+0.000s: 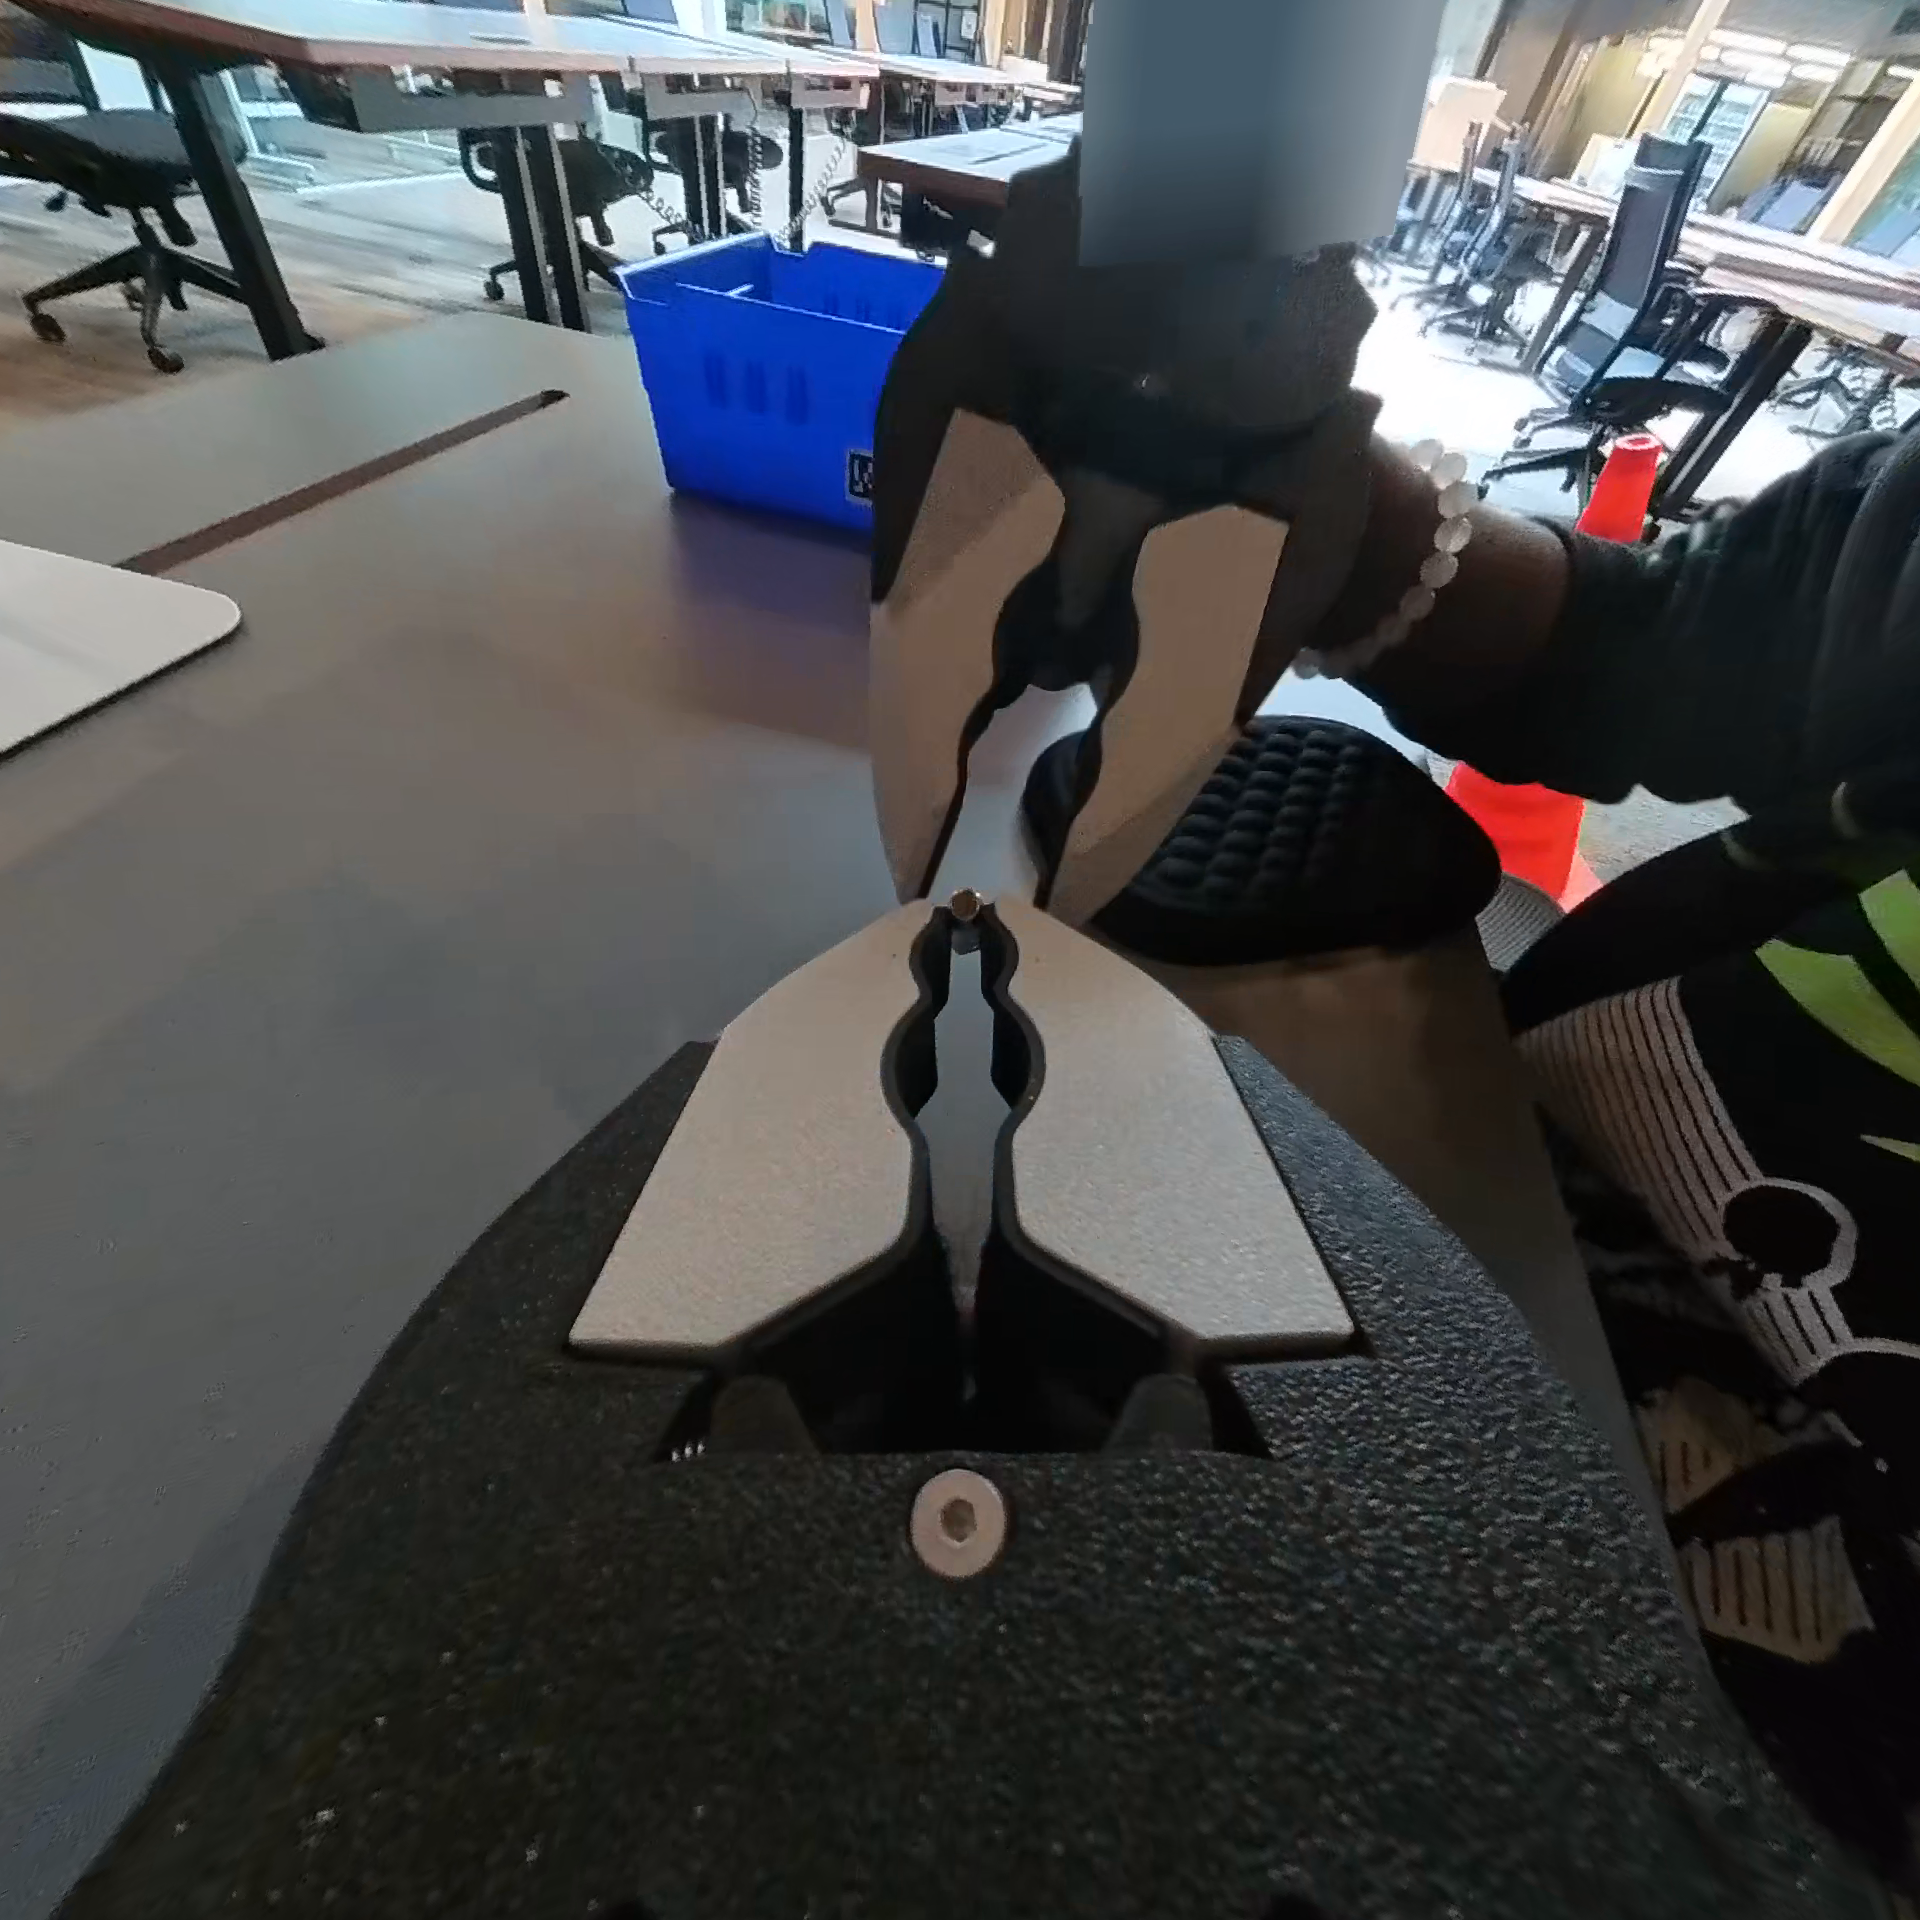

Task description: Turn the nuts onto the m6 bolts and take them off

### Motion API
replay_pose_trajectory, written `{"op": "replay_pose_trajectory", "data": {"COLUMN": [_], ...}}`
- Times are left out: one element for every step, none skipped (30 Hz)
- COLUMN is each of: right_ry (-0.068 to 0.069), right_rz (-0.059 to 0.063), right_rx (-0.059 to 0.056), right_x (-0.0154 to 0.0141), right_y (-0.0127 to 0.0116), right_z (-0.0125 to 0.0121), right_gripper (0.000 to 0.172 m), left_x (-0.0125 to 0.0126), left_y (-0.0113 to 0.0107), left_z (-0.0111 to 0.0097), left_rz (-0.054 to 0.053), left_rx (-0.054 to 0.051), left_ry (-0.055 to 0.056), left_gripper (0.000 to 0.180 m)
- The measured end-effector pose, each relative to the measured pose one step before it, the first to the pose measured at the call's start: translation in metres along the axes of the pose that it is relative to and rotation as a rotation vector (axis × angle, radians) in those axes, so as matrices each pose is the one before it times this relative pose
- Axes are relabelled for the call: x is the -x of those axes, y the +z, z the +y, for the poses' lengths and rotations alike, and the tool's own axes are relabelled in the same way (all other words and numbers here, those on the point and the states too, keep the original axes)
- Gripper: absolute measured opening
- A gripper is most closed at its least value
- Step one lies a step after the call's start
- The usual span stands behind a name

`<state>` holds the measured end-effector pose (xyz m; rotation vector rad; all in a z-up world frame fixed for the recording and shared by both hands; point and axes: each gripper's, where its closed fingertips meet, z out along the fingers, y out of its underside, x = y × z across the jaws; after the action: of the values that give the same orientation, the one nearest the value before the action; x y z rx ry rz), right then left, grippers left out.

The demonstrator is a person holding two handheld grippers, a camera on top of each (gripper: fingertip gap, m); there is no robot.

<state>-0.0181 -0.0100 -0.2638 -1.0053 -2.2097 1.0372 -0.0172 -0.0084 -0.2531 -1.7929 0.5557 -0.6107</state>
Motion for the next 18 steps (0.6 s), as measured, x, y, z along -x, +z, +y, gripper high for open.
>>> {"op": "replay_pose_trajectory", "data": {"right_ry": [-0.0186,-0.0138,-0.0064,0.0025,0.0104,0.0174,0.0245,0.0310,0.0313,0.0306,0.0281,0.0207,0.0088,-0.0022,-0.0075,-0.0079,-0.0038,0.0000], "right_rz": [0.0037,0.0033,-0.0006,0.0032,-0.0007,0.0046,0.0021,-0.0041,-0.0139,-0.0144,-0.0092,-0.0055,-0.0024,-0.0037,-0.0032,-0.0044,-0.0049,-0.0051], "right_rx": [0.0224,0.0103,-0.0037,-0.0135,-0.0298,-0.0436,-0.0523,-0.0697,-0.0908,-0.0957,-0.0797,-0.0530,-0.0304,-0.0102,0.0030,0.0047,0.0015,-0.0004], "right_x": [0.00004,-0.00033,-0.00001,-0.00101,-0.00082,-0.00219,-0.00289,-0.00261,-0.00097,-0.00041,-0.00059,-0.00035,0.00017,0.00102,0.00132,0.00157,0.00145,0.00130], "right_y": [0.00339,0.00266,0.00143,0.00044,-0.00060,-0.00174,-0.00289,-0.00352,-0.00384,-0.00346,-0.00223,-0.00083,0.00062,0.00171,0.00224,0.00226,0.00209,0.00166], "right_z": [0.00115,0.00042,-0.00057,-0.00095,-0.00219,-0.00335,-0.00397,-0.00632,-0.00920,-0.01013,-0.00812,-0.00469,-0.00180,0.00042,0.00133,0.00092,0.00000,-0.00010], "right_gripper": [0.016,0.007,0.005,0.005,0.005,0.004,0.004,0.005,0.005,0.004,0.004,0.004,0.004,0.005,0.005,0.005,0.005,0.005], "left_x": [-0.00081,-0.00075,0.00009,0.00074,0.00030,0.00011,0.00118,0.00171,0.00204,0.00132,0.00042,0.00001,-0.00040,-0.00090,-0.00109,-0.00135,-0.00203,-0.00206], "left_y": [0.00026,0.00008,-0.00020,-0.00061,-0.00105,-0.00121,-0.00131,-0.00166,-0.00157,-0.00117,-0.00051,-0.00035,-0.00030,-0.00035,-0.00013,0.00045,0.00076,0.00094], "left_z": [0.00068,0.00044,0.00016,-0.00022,-0.00134,-0.00309,-0.00442,-0.00521,-0.00530,-0.00473,-0.00434,-0.00479,-0.00561,-0.00559,-0.00400,-0.00144,0.00094,0.00157], "left_rz": [0.0058,0.0064,0.0011,-0.0026,0.0010,0.0019,-0.0048,-0.0071,-0.0073,-0.0021,0.0031,0.0015,0.0007,0.0019,0.0007,0.0041,0.0090,0.0100], "left_rx": [0.0042,0.0026,0.0003,-0.0022,-0.0107,-0.0226,-0.0332,-0.0390,-0.0399,-0.0388,-0.0379,-0.0407,-0.0444,-0.0415,-0.0283,-0.0097,0.0065,0.0111], "left_ry": [-0.0037,-0.0020,-0.0001,0.0022,0.0040,0.0019,-0.0021,-0.0049,-0.0108,-0.0159,-0.0174,-0.0129,-0.0042,0.0031,0.0062,0.0070,0.0068,0.0074], "left_gripper": [0.005,0.005,0.005,0.005,0.005,0.006,0.013,0.024,0.032,0.037,0.037,0.037,0.032,0.027,0.024,0.024,0.024,0.025]}}
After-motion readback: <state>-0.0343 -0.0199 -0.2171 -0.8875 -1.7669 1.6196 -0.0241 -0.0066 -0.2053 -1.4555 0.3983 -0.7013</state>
